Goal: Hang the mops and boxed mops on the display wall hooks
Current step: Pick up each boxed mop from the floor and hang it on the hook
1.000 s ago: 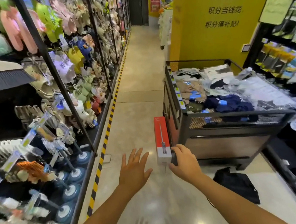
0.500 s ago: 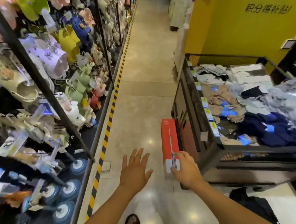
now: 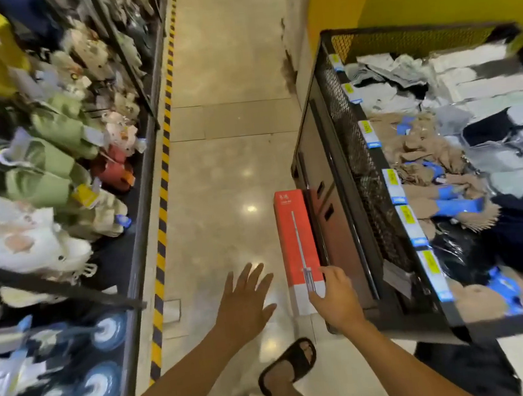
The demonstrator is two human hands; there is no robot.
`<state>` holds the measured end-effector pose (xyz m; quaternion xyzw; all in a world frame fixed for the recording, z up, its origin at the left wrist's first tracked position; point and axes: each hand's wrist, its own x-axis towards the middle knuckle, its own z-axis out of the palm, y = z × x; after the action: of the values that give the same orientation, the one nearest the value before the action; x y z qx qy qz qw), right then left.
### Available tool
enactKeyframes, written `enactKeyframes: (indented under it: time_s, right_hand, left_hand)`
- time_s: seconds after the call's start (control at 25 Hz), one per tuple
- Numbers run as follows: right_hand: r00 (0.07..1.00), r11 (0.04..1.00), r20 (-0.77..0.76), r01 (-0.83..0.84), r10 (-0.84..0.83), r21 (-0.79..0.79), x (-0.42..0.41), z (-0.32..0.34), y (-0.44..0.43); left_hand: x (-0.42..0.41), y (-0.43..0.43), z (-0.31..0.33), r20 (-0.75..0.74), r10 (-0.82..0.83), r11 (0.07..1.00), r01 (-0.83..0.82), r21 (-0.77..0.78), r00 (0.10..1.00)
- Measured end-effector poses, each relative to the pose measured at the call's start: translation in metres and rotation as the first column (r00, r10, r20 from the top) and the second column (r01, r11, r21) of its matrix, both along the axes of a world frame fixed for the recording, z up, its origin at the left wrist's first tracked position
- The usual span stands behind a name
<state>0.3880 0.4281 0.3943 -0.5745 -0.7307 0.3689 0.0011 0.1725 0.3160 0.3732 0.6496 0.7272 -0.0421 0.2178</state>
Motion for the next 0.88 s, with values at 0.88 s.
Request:
enactKeyframes:
  time_s: [0.88]
  right_hand:
    - [0.874, 0.839, 0.334, 0.454, -0.354, -0.299, -0.044, -0.453, 0.17]
  left_hand:
    - [-0.078, 0.201, -0.43, 0.44, 0.268, 0.925, -0.101, -0.367, 0.857]
